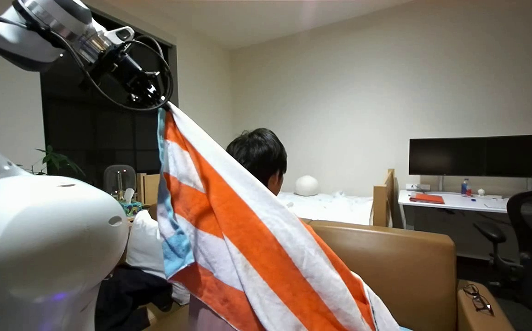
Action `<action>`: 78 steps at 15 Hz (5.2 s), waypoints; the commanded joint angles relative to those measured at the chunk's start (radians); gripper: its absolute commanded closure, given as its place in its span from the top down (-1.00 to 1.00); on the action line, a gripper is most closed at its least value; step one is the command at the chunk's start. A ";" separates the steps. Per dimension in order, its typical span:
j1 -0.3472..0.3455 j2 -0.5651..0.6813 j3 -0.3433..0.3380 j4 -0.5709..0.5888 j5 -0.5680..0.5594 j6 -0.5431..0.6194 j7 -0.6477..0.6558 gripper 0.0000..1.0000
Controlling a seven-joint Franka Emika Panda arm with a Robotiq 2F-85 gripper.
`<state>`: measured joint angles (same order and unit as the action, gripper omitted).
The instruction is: Place the striped towel over the man's shoulders
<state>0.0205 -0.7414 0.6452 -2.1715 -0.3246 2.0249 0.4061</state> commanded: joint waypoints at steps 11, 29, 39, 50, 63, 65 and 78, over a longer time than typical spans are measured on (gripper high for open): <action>-0.317 0.716 0.439 0.312 -0.402 0.098 0.161 -0.97; 0.098 0.823 0.032 0.375 -0.356 0.080 0.148 -0.97; 0.357 0.833 -0.216 0.426 -0.325 -0.071 0.185 -0.97; 0.396 0.832 -0.257 0.428 -0.312 -0.036 0.220 -0.89; 0.427 0.865 -0.260 0.503 -0.254 -0.315 0.411 -0.97; 0.431 0.871 -0.262 0.516 -0.220 -0.320 0.415 -0.97; 0.456 0.911 -0.283 0.571 -0.220 -0.364 0.612 -0.89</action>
<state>0.4640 0.1664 0.3744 -1.6085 -0.5451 1.6654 1.0202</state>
